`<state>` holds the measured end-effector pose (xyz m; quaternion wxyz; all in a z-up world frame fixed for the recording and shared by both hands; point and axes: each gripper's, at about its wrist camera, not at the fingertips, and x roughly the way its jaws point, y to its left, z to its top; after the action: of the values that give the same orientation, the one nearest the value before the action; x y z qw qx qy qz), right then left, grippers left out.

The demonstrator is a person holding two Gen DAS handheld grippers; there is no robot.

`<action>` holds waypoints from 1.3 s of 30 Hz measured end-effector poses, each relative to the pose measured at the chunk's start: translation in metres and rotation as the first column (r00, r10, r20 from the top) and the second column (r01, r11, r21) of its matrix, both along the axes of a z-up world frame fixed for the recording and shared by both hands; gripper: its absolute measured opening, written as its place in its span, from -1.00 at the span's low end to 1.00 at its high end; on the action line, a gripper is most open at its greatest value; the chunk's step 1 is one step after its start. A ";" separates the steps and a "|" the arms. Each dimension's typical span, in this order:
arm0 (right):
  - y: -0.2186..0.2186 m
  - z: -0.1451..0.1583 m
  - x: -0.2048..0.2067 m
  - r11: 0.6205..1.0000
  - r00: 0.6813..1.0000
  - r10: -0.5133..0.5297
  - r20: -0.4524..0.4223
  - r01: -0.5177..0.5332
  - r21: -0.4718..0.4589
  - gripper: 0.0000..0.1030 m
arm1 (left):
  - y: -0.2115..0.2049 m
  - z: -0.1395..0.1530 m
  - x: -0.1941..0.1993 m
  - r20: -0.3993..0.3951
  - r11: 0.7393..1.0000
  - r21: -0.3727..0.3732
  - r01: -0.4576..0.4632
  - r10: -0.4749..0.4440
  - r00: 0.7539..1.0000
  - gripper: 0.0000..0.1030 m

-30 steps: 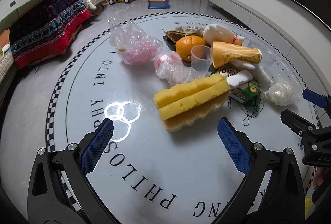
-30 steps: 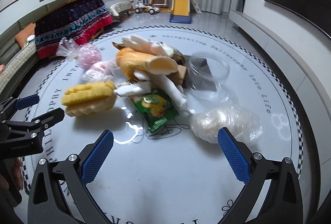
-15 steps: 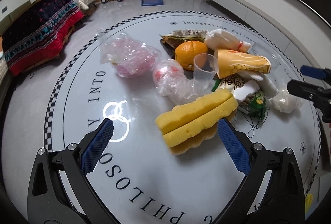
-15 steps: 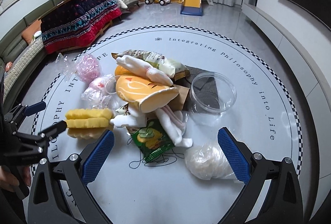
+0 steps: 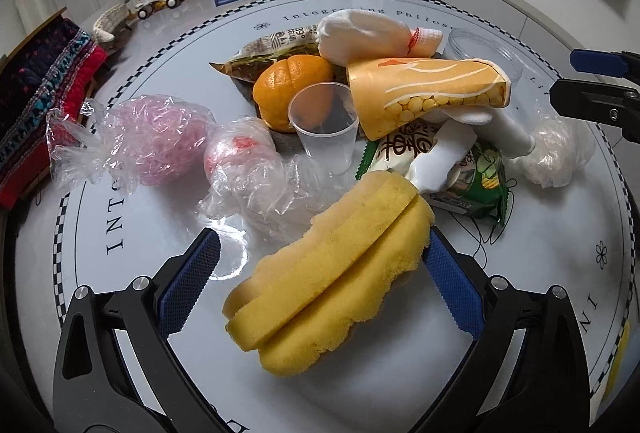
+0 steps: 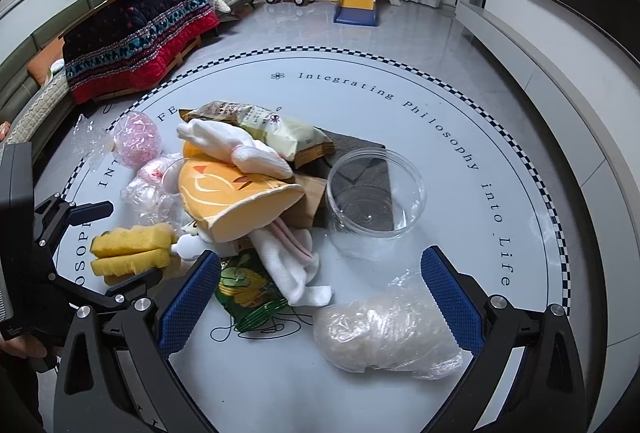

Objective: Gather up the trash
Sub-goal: 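Grasp the yellow sponge with the left tool while the right tool grasps the clear plastic bag, then carry the sponge and plastic bag to the black bin and release both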

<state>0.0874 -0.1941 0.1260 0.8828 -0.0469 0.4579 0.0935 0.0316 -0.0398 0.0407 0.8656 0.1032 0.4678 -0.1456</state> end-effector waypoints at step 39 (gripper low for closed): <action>-0.001 0.015 -0.071 0.999 0.998 0.017 -0.064 -0.014 0.052 -0.01 | 0.056 0.048 -0.090 0.022 0.978 -0.184 -0.101 0.106 0.994 0.29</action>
<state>0.0162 -0.1956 0.1407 0.8679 -0.0246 0.4830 0.1137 -0.0588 0.0160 0.0885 0.8851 0.0014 0.4435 -0.1409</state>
